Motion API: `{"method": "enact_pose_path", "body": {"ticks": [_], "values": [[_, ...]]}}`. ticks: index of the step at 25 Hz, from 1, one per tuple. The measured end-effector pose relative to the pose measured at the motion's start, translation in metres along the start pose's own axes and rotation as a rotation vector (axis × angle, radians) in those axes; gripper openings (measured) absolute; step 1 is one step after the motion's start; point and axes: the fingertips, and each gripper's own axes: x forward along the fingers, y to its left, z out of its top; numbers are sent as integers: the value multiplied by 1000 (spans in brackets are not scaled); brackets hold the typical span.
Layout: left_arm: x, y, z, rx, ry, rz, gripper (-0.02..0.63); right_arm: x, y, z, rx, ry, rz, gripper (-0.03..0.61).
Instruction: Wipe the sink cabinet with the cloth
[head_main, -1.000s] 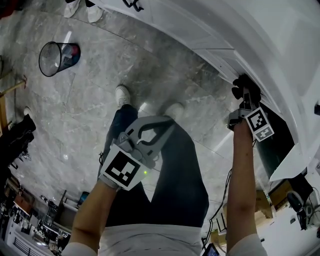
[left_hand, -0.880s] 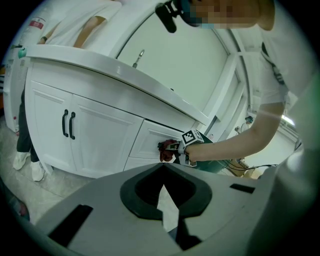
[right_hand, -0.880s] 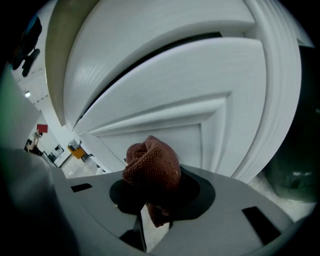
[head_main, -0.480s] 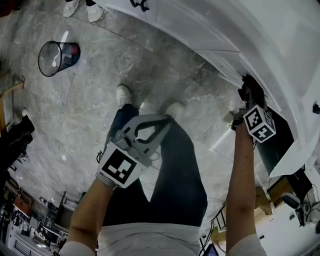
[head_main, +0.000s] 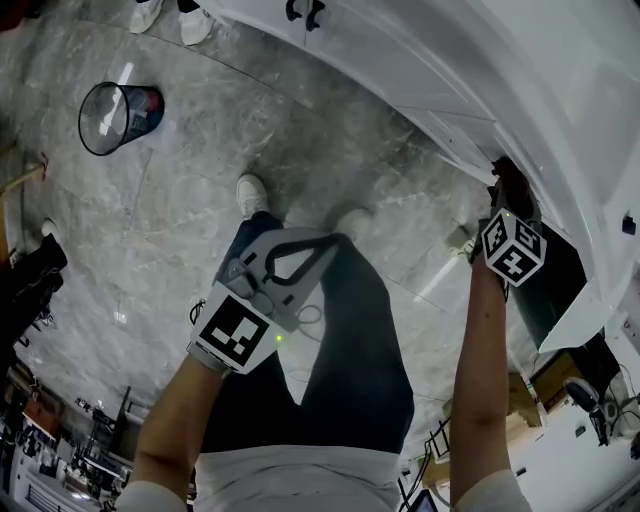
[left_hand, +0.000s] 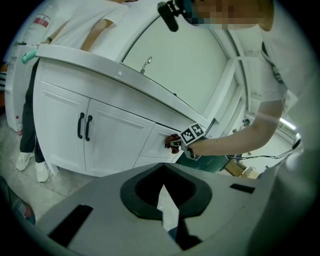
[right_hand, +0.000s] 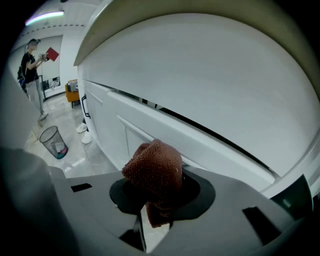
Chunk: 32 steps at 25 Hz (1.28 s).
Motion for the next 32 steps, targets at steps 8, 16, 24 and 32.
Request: {"method": "enact_pose_path", "body": {"ticks": [8,16,24,32], "values": [[-17,21,3,-3,-5,-9,9,-5,59,38,-236,-71,42,103],[-36,32,4,1,-14,-18,11,-21,140,79,-224,-164,192,103],[-65,52,16,-20,-59,10,11,-81,222,117,-50,-294,442,103],[-97,55,69,36,-90,56,9,-165,243,170,70,-417,576,103]]}}
